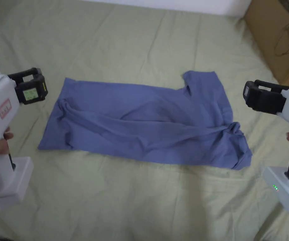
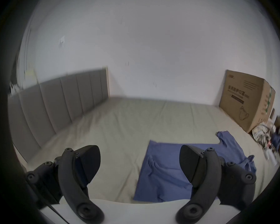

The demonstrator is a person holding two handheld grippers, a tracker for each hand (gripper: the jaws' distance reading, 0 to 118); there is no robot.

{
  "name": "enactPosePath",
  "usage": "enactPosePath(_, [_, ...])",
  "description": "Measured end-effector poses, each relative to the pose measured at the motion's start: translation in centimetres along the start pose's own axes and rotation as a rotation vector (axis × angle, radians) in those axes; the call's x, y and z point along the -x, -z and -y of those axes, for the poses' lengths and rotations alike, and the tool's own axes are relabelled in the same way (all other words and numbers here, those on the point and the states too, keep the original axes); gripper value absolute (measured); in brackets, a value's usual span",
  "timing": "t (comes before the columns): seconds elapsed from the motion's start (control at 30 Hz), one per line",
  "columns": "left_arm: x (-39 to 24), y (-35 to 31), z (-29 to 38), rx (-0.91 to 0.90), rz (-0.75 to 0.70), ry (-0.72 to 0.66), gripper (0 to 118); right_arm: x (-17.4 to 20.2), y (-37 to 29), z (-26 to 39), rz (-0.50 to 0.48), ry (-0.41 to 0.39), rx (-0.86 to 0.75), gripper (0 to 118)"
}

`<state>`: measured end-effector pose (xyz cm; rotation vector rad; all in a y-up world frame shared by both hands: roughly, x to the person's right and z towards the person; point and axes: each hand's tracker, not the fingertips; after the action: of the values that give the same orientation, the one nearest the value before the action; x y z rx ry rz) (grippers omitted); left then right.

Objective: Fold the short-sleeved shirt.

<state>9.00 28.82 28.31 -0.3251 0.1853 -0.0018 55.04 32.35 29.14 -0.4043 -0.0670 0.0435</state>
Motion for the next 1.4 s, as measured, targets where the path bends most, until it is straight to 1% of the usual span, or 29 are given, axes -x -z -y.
enactPosePath(0.07, [-0.6,-3.2,0.5,-0.057,-0.025,0.034,104,0.8,-3.4,0.6,-0.002,-0.011,-0.073,113])
enactPosePath(0.13, [-0.5,-5.4,1.2,-0.085,0.001,0.043,103,1.6,-6.3,1.4,-0.001,-0.015,-0.13,116])
enactPosePath(0.2, [-0.6,-7.6,1.9,-0.093,0.009,0.043,96,2.3,-8.7,2.4,-0.008,-0.027,-0.174,116])
enactPosePath(0.23, [-0.6,-8.6,2.3,-0.1,0.02,0.041,88,2.7,-9.7,2.9,-0.011,-0.038,-0.181,116])
enactPosePath(0.27, [-0.4,-9.2,2.8,-0.108,0.03,0.03,76,3.0,-10.7,3.4,-0.002,-0.037,-0.191,115])
enactPosePath(0.33, [-0.3,-10.3,3.3,-0.095,0.04,0.016,56,3.4,-12.0,4.4,-0.011,-0.029,-0.19,111])
enactPosePath(0.37, [-0.1,-10.8,3.6,-0.087,0.058,0.015,43,3.6,-12.5,4.9,-0.023,-0.017,-0.184,103])
enactPosePath(0.4, [-0.2,-11.2,3.8,-0.088,0.065,0.015,30,3.6,-13.0,5.3,-0.039,-0.008,-0.182,92])
enactPosePath(0.43, [-0.2,-11.6,4.1,-0.088,0.063,0.016,17,3.7,-13.4,5.7,-0.052,0.009,-0.18,73])
enactPosePath(0.47, [-0.1,-11.9,4.2,-0.088,0.064,0.021,2,3.9,-13.8,6.0,-0.054,0.021,-0.175,37])
enactPosePath(0.5, [0.0,-12.2,4.4,-0.091,0.068,0.024,0,3.7,-13.6,6.3,-0.054,0.028,-0.173,10])
enactPosePath(0.53, [-0.2,-12.3,4.5,-0.092,0.069,0.029,0,3.8,-13.7,6.6,-0.048,0.035,-0.176,1])
enactPosePath(0.6, [-0.1,-12.5,4.5,-0.088,0.09,0.035,0,3.7,-14.1,6.8,-0.046,0.04,-0.181,0])
enactPosePath(0.7, [-0.5,-13.0,4.5,-0.085,0.101,0.033,0,3.4,-13.9,7.1,-0.045,0.071,-0.184,0])
enactPosePath(0.83, [-1.3,-13.1,4.4,-0.079,0.109,0.046,0,3.0,-13.3,7.1,-0.045,0.071,-0.178,0])
enactPosePath(0.97, [-1.3,-11.7,4.1,-0.044,0.123,0.021,0,3.0,-12.7,6.9,-0.051,0.068,-0.172,0])
enactPosePath(1.07, [-1.2,-9.3,3.4,0.036,0.144,-0.02,0,3.2,-12.2,6.7,-0.049,0.068,-0.162,0])
enactPosePath(1.1, [-1.1,-8.1,3.1,0.07,0.154,-0.028,3,3.1,-11.9,6.7,-0.053,0.07,-0.156,0])
enactPosePath(1.13, [-0.9,-6.7,2.7,0.128,0.149,-0.021,10,3.0,-11.6,6.7,-0.059,0.074,-0.151,0])
enactPosePath(1.17, [-0.7,-5.1,2.3,0.195,0.18,-0.01,27,3.0,-11.4,6.8,-0.062,0.075,-0.144,0])
enactPosePath(1.23, [-0.6,-1.9,2.0,0.318,0.207,0.028,74,3.0,-10.8,6.9,-0.064,0.066,-0.132,0])
enactPosePath(1.27, [-0.3,-0.4,2.1,0.338,0.223,0.012,97,3.0,-10.3,7.0,-0.07,0.057,-0.114,0])
enactPosePath(1.3, [-0.1,1.2,2.2,0.379,0.229,-0.005,107,3.5,-10.2,7.0,-0.073,0.054,-0.102,0])
enactPosePath(1.33, [-0.2,2.1,2.2,0.429,0.224,-0.019,115,3.6,-9.9,7.1,-0.07,0.053,-0.095,0])
enactPosePath(1.37, [0.1,3.6,2.4,0.484,0.225,-0.04,118,3.6,-9.5,7.3,-0.069,0.045,-0.079,0])
enactPosePath(1.4, [0.3,5.0,2.7,0.529,0.225,-0.067,118,3.7,-9.1,7.4,-0.068,0.041,-0.067,0])
